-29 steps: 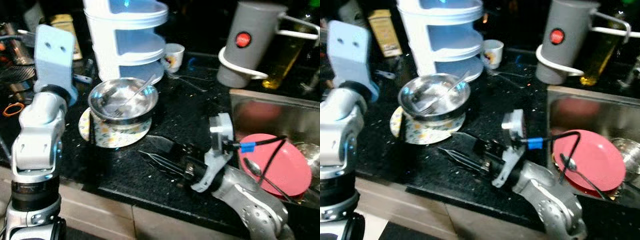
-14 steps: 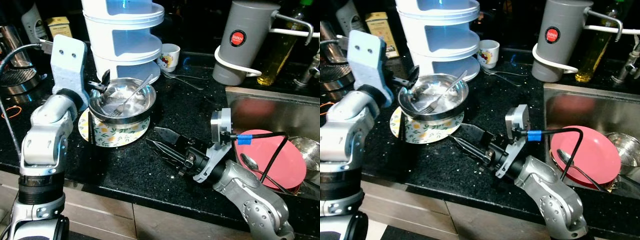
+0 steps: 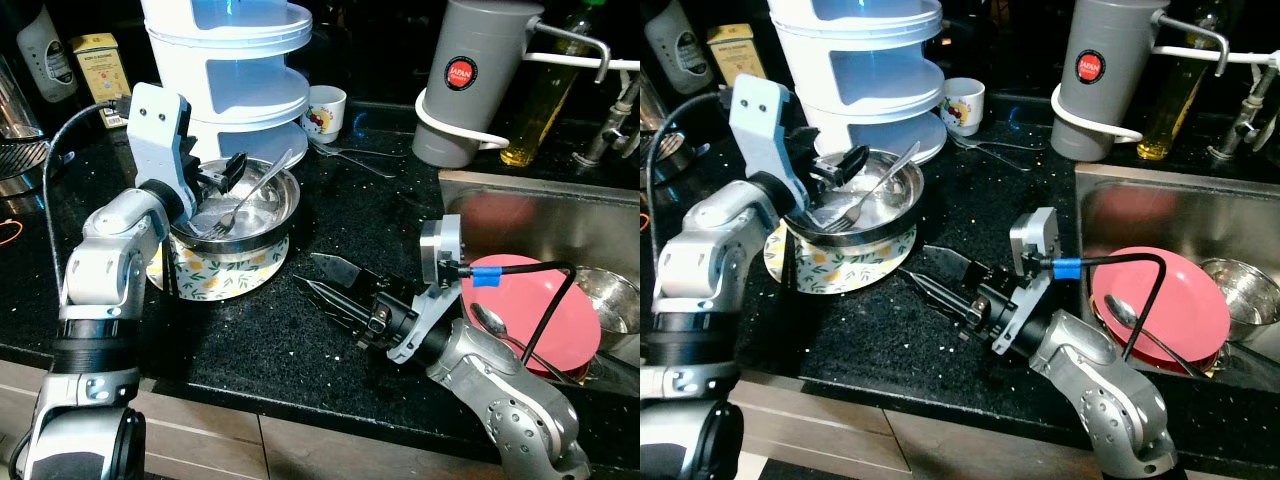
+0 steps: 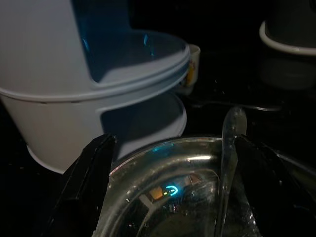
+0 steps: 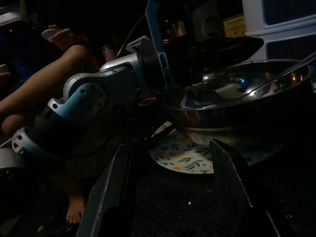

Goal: Kitchen organization

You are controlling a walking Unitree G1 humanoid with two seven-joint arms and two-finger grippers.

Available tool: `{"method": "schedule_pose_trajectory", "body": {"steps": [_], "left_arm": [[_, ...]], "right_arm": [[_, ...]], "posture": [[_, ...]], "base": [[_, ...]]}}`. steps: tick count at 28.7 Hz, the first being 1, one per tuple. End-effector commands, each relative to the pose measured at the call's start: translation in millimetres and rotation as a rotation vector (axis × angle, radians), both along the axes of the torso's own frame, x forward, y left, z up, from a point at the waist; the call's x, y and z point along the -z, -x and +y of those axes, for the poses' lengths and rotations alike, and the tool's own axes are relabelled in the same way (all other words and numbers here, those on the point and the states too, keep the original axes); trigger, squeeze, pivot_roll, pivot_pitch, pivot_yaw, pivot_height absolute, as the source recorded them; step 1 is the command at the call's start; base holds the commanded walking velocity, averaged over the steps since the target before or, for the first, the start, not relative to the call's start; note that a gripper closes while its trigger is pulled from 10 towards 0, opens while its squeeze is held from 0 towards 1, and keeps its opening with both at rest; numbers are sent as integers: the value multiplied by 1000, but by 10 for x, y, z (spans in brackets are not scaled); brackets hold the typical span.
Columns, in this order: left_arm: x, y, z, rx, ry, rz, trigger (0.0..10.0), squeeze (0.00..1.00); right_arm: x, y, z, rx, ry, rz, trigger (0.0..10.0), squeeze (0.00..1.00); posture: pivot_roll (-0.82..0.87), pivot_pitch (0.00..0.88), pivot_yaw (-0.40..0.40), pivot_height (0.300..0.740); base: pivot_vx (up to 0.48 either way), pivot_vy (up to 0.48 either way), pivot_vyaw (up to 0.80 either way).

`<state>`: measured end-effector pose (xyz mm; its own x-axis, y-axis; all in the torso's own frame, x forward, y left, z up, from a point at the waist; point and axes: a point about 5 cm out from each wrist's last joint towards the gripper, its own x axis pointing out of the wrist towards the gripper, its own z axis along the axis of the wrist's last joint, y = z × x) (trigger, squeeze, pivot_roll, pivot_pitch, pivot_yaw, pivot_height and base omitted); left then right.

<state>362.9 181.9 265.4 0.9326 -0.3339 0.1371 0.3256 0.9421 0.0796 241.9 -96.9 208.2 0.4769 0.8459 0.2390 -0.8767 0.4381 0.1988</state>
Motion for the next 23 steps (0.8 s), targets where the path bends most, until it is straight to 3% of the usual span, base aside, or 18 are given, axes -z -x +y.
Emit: {"method": "schedule_pose_trajectory", "body": {"steps": [1,10,23], "left_arm": [[-27,-35,36,15,-13,-9,10000,0],[-96,-197,-139,152,-90,21,10000,0],[-214,-251,-212,170,-126,136,10000,0]], "right_arm": [[5,27,-15,13,15,5,10000,0],[16,45,-57,45,30,17,10000,0],[30,33,-69,59,41,27,10000,0]], "posture": [[-54,50,-11,740],[-72,65,-2,740],[-64,72,0,740]], "base": [[0,0,0],[0,0,0],[0,0,0]]}}
